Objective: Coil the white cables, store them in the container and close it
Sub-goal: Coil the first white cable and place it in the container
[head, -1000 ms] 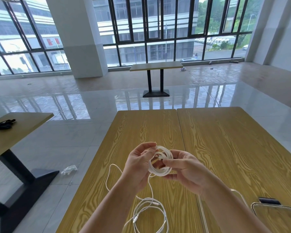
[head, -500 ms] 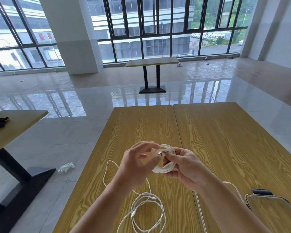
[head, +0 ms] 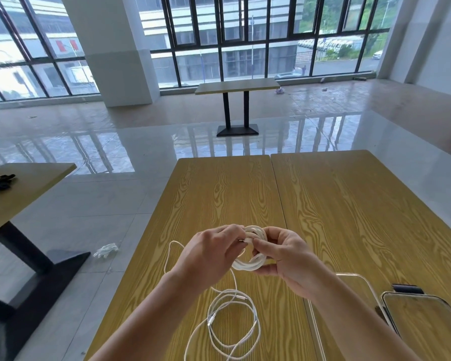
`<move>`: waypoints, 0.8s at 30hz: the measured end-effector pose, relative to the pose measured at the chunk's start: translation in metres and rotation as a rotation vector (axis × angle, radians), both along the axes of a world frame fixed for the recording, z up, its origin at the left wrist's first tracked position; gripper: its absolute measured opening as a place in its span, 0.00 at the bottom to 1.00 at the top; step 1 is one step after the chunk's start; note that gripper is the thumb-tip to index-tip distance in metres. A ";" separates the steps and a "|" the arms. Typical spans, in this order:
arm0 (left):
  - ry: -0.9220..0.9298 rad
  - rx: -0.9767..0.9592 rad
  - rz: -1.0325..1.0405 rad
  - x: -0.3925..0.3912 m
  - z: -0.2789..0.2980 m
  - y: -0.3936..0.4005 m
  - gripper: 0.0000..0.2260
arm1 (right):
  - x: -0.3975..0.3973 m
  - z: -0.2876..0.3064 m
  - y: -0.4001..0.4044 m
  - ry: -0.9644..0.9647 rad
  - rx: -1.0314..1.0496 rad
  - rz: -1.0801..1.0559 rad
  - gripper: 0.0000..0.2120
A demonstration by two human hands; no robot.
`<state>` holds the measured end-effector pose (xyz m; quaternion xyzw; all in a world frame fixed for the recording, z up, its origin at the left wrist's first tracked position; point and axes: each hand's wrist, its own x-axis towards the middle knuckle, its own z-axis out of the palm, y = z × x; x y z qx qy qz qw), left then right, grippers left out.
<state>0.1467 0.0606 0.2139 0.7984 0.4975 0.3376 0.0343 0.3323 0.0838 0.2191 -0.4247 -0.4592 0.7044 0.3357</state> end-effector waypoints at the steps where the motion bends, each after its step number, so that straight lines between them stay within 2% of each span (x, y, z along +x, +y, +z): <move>1: -0.014 -0.023 -0.010 -0.004 0.000 0.000 0.11 | -0.001 -0.001 -0.001 -0.012 0.005 0.004 0.08; 4: -0.048 -0.093 -0.036 -0.016 0.001 0.000 0.11 | -0.002 -0.004 -0.003 -0.060 0.038 0.050 0.09; 11: -0.145 -0.296 -0.100 -0.044 -0.005 0.012 0.05 | -0.015 -0.011 0.000 -0.172 0.121 0.082 0.08; 13: -0.218 -0.372 -0.081 -0.049 -0.005 0.016 0.03 | -0.022 -0.013 0.003 -0.174 0.114 0.053 0.07; 17: -0.378 -0.465 -0.039 -0.056 -0.010 0.019 0.08 | -0.036 -0.014 0.007 -0.178 0.089 0.003 0.08; 24: -0.758 -0.615 0.016 -0.060 -0.031 0.022 0.04 | -0.053 -0.025 0.006 -0.160 0.012 -0.179 0.06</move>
